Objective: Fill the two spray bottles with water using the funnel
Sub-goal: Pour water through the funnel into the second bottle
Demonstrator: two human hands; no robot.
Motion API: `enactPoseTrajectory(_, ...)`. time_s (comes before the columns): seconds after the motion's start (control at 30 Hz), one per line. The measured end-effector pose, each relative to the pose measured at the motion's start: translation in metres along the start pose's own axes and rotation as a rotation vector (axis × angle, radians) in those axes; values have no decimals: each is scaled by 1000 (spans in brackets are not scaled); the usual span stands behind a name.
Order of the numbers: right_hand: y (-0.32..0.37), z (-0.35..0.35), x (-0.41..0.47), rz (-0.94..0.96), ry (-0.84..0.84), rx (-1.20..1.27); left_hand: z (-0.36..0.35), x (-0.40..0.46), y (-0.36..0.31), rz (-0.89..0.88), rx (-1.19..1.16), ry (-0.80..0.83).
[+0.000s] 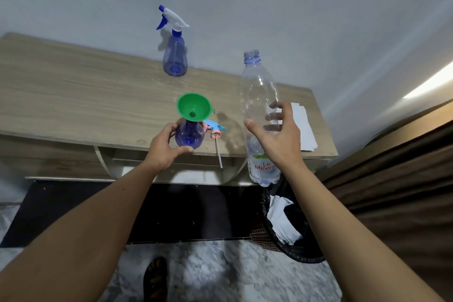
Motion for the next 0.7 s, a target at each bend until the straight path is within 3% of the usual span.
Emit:
enactPoseTrajectory(0.37,-24,-6,56,-82,-107,90,3,3,12,49,-6,21)
enactPoseTrajectory(0.7,-38,-26,101,-163,-151,151,3,5,10,-32,-5,40)
Point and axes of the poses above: each hand's wrist, its own x-axis towards the middle knuckle, its own z-axis out of the back of the hand, y = z × x, the point moved 9 cm from there along x, towards the middle knuckle, and after that the axes turned 10 degrees about -x, right-handed, at the moved point
